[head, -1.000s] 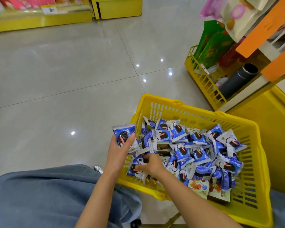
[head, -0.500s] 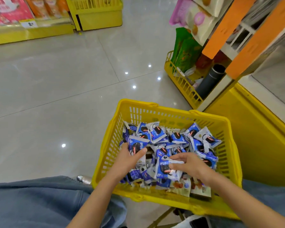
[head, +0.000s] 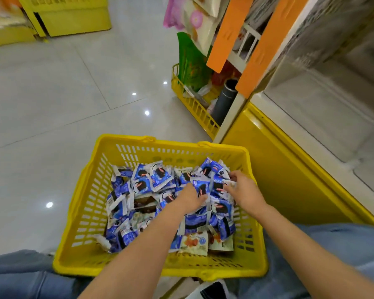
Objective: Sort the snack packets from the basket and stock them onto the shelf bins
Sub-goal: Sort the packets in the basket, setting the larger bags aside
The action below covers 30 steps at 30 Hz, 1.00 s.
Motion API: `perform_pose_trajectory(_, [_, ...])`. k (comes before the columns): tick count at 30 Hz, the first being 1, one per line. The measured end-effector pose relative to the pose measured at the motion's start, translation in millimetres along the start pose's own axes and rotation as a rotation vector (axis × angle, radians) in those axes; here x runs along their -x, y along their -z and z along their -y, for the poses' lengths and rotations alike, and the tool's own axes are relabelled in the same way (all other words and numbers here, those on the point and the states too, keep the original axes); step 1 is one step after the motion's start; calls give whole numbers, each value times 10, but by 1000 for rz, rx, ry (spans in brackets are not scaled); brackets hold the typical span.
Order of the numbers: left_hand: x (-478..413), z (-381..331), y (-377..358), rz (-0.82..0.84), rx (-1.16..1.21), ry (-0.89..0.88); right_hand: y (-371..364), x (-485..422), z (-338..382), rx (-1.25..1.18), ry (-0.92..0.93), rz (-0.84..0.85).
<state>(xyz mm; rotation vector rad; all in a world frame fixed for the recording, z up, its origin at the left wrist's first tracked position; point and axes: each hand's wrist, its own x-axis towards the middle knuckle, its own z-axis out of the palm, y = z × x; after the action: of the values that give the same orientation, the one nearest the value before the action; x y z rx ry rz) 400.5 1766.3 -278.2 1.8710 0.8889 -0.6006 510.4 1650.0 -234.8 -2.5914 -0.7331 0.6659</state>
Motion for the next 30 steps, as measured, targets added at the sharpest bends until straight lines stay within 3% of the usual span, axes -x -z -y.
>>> perform_pose_trajectory(3, [56, 80, 41, 53, -269, -10, -10, 49, 33, 40, 34, 109])
perform_pose_trajectory(6, [267, 192, 237, -57, -370, -80, -15, 176, 121, 167, 153, 100])
perform_pose_trajectory(8, [501, 354, 425, -253, -250, -186, -44, 306, 247, 145, 294, -2])
perform_pose_trajectory(11, [892, 797, 740, -685, -108, -320, -233, 454, 519, 142, 487, -46])
perform_pose_trajectory(13, [1085, 1188, 921, -909, -109, -289, -455, 495, 712, 154, 550, 6])
perform_pose_trajectory(15, [1200, 1576, 1050, -1001, -107, -151, -735, 516, 905, 105, 549, 145])
perform_pose_trajectory(18, [1257, 1970, 1068, -910, 49, 13, -1198, 524, 1173, -2, 444, 398])
perform_pose_trajectory(22, [1199, 2117, 854, -736, 292, 4, -1719, 491, 1429, -213, 156, 588])
perform_pose_trajectory(25, [1193, 2120, 813, -792, 383, 5, -1955, 457, 1576, -374, -1, 592])
perform_pose_trajectory(30, [1183, 2125, 820, -792, 459, -13, -2177, 345, 1835, -438, -67, 513])
